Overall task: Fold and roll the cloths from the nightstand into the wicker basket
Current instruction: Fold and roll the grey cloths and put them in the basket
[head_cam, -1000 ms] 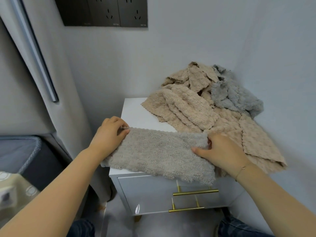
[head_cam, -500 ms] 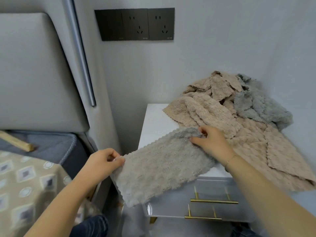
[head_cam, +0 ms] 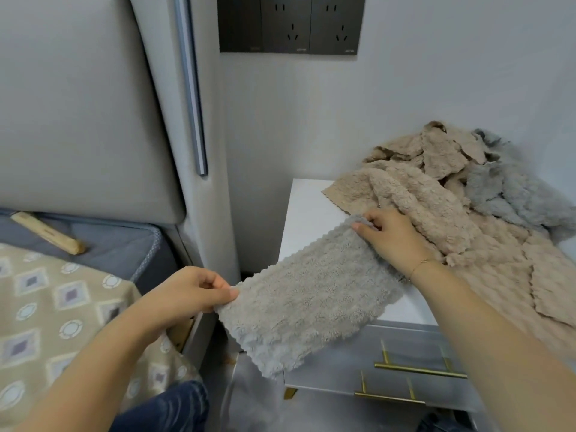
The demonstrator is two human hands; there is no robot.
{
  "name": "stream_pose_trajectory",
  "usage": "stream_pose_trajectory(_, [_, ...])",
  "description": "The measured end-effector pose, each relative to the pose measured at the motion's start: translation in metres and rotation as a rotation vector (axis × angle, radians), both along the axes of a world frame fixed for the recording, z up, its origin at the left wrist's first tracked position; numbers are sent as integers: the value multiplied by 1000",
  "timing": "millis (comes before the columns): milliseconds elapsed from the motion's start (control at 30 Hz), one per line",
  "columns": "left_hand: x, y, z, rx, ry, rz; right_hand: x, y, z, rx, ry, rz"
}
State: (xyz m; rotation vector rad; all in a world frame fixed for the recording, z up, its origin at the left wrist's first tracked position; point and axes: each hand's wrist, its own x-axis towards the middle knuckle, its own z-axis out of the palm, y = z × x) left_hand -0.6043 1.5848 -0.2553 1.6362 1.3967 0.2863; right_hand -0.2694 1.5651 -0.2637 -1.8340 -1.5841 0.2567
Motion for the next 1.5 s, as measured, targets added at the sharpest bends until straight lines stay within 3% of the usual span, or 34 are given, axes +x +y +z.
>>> stream_pose_trajectory(333, [4, 6, -9, 61, 86, 9, -17, -10, -2, -82, -268, -246])
stream_pose_trajectory(467, [5, 7, -7, 86, 114, -55, -11, -43, 22, -519, -348, -288])
stream_pose_trajectory(533, [5, 7, -5, 98, 144, -84, -11, -54, 24, -610, -350, -267])
stream_pose_trajectory(667, [4, 4, -2, 69, 165, -122, -19, -52, 19, -531, -136, -149])
stream_pose_trajectory(867, [6, -7, 7, -53, 35, -145, -19, -12, 43, -285, -111, 77])
stream_pose_trajectory(1067, [43, -25, 14, -118, -261, -62, -2, 57, 50, -318, -313, 75])
stream_pose_trajectory(1200, [56, -32, 6, -78, -229, -83, -3, 73, 35, -265, -369, 63])
stream_pose_trajectory(1400, [57, -31, 3, -45, -156, -86, -17, 48, 26, 36, -510, 104])
stream_pose_trajectory(1500, [55, -32, 3, -45, -144, -102, -31, 13, 20, -113, -508, 245])
